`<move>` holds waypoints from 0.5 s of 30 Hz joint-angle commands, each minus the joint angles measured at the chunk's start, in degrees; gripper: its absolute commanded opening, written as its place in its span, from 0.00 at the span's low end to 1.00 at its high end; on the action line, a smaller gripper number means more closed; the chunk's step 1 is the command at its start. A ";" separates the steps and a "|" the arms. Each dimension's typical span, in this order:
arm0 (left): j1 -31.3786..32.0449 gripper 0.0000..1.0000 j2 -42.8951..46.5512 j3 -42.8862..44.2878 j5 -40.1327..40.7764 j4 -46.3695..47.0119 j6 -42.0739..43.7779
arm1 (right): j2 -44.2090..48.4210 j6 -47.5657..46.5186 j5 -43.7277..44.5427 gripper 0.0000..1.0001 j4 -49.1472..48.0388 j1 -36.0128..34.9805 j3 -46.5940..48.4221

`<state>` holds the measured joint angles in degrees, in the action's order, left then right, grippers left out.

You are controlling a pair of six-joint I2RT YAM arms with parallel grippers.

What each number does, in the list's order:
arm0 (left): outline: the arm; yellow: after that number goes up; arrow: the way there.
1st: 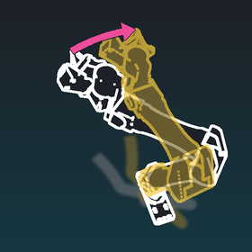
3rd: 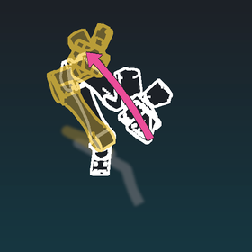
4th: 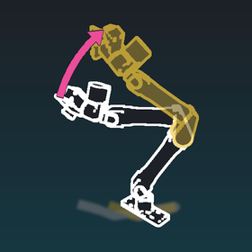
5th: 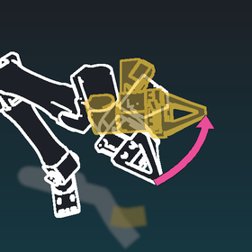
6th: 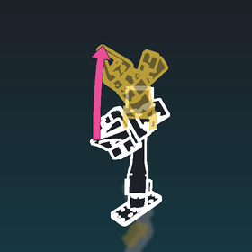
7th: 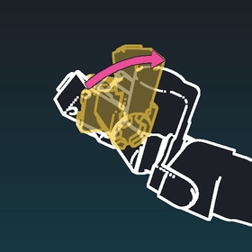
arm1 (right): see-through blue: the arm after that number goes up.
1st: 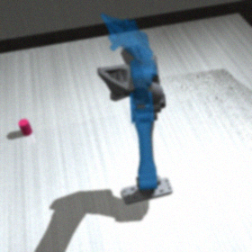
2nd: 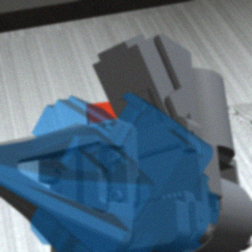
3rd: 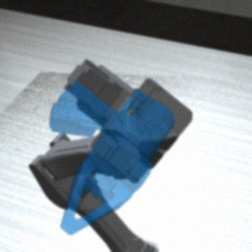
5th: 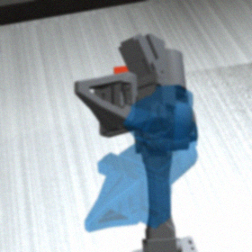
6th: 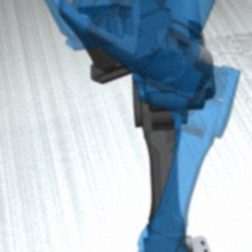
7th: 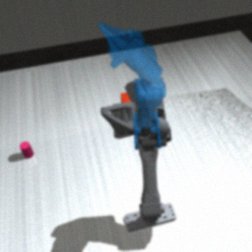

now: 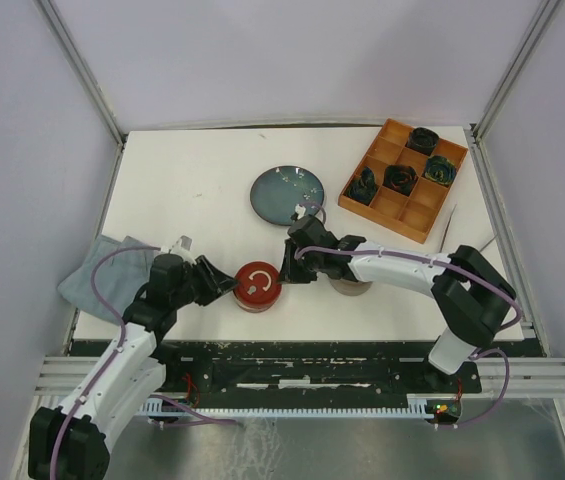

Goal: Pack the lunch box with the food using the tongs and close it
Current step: Close the box lid on the packing box.

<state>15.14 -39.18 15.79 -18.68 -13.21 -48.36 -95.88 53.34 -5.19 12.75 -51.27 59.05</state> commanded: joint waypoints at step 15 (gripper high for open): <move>0.09 0.40 -0.73 5.58 2.72 -1.63 4.42 | -1.44 0.37 -1.91 0.18 3.55 0.03 7.23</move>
<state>15.14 -39.53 18.22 -17.61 -14.92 -47.24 -96.12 52.84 -5.98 17.10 -51.27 61.91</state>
